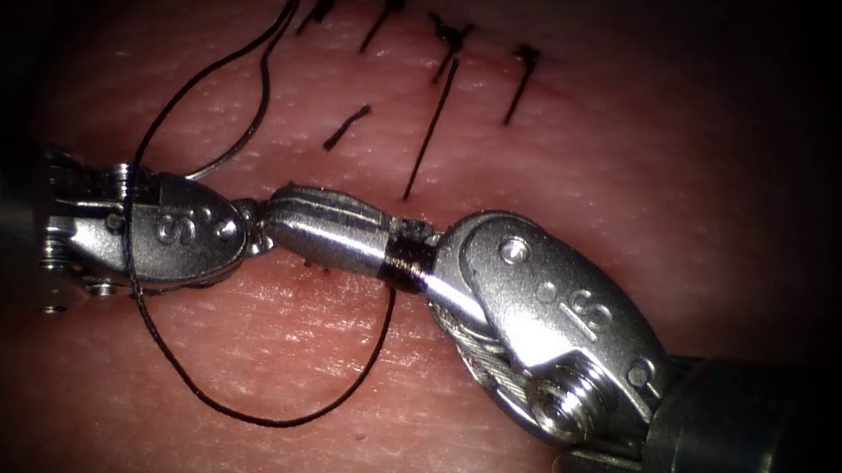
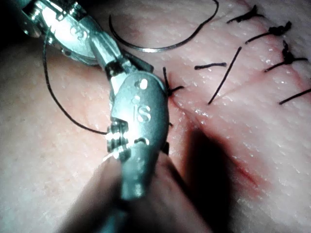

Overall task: Wound Closure
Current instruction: Grab a working length of suture with the left tool.

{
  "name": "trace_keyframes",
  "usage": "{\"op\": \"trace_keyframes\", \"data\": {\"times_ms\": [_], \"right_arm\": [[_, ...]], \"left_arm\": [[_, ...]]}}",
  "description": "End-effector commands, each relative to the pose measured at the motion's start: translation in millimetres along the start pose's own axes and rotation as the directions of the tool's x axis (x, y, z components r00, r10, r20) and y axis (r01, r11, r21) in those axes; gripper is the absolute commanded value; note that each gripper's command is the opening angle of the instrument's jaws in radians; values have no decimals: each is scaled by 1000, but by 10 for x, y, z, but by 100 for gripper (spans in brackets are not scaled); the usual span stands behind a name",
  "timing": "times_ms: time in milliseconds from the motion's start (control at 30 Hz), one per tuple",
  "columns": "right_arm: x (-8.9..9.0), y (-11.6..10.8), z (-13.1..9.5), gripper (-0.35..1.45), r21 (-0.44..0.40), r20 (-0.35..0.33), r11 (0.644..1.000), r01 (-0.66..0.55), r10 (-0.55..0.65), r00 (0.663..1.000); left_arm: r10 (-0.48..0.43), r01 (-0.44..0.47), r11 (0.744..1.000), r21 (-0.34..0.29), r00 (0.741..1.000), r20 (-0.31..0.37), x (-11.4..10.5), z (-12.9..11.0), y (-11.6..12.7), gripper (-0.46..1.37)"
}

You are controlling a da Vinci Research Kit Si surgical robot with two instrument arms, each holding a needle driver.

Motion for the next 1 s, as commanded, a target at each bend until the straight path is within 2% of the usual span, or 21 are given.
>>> {"op": "trace_keyframes", "data": {"times_ms": [33, 367, 667, 833, 1000], "right_arm": [[0, 1, 0, -35, -6, 0, 1000, 2, -2, 1000], [1, 2, -4, -35, -9, 1, 1000, 7, -7, 1000], [4, 11, -24, -35, -25, 1, 1000, 13, -13, 1000], [5, 16, -34, -35, -22, 2, 999, 25, -25, 1000], [4, 23, -48, -35, -37, 3, 999, 39, -39, 999]], "left_arm": [[0, 0, 1000, -4, 1000, 0, 0, 0, 0, -35], [3, -3, 1000, -9, 1000, -4, -3, -4, -3, -35], [20, -20, 999, -31, 1000, -11, -18, -21, -16, -35], [38, -39, 998, -40, 999, -35, -24, -31, -23, -35], [72, -80, 994, -81, 993, -93, -32, -43, -28, -35]]}}
